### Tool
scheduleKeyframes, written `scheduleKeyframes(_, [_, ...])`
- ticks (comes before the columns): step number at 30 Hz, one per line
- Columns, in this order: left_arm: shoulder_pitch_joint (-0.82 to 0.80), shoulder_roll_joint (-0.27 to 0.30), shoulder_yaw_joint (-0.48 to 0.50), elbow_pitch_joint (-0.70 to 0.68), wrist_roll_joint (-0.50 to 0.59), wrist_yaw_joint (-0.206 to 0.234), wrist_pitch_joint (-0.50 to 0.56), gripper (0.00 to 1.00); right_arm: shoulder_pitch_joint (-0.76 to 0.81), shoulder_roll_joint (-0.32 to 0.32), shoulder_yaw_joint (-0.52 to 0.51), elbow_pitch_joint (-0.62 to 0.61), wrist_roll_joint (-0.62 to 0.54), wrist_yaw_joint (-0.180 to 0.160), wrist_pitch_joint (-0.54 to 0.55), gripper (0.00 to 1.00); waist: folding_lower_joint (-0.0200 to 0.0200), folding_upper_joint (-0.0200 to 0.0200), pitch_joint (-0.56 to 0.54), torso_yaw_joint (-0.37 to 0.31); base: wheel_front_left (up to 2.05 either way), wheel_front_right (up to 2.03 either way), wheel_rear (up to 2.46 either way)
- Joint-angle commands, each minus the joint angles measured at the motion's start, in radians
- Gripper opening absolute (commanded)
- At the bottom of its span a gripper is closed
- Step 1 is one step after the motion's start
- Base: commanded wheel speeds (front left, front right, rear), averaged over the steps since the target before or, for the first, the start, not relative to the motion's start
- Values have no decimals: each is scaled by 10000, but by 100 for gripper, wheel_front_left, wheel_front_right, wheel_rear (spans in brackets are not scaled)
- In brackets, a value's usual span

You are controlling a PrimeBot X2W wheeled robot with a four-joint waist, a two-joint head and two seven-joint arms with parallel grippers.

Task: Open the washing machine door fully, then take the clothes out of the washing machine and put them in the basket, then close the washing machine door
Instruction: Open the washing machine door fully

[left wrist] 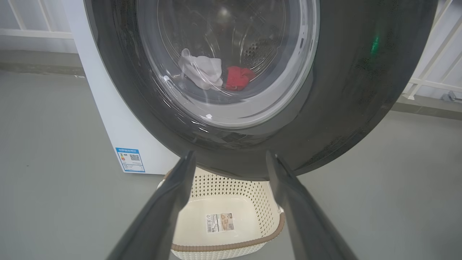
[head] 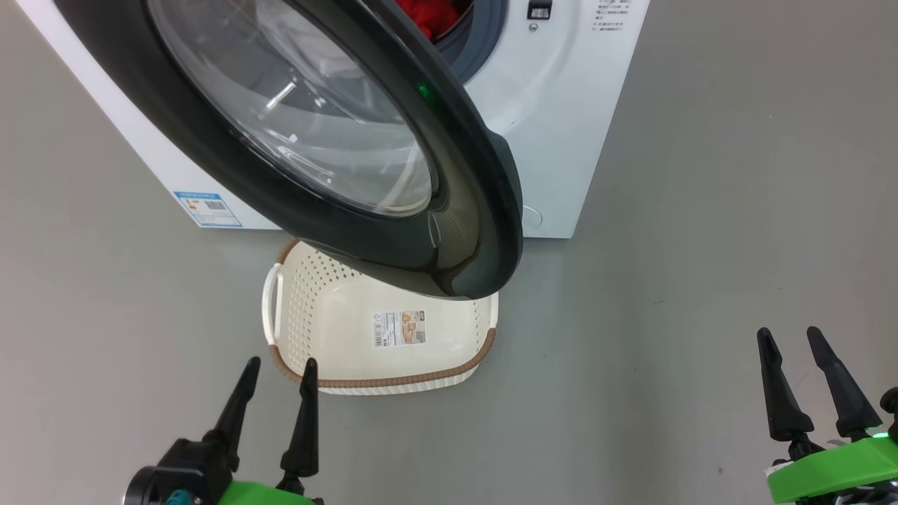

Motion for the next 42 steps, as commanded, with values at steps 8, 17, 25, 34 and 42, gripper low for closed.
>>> scheduleKeyframes(8, [-12,120,284,-254,86,38,-120,100,-211,-155,288,-295,-137,48,-64,100,0,0,44,40,0,0,0])
scheduleKeyframes(17, [-46,120,208,-251,4,81,-120,100,-1047,-138,865,-646,889,48,-64,0,0,0,100,46,0,0,0])
scheduleKeyframes(25, [-157,120,-33,-234,-161,98,-120,100,-2782,-475,1765,-972,2178,48,-64,0,0,0,219,246,0,0,0])
scheduleKeyframes(34, [-362,120,-381,-336,-418,185,-120,100,-5073,-1683,3860,-828,4480,48,-64,0,0,0,487,776,0,0,0])
scheduleKeyframes(42, [-501,120,-638,-323,-595,236,-120,100,-6917,-3310,6578,-800,7598,48,249,0,0,0,746,1200,0,0,0])
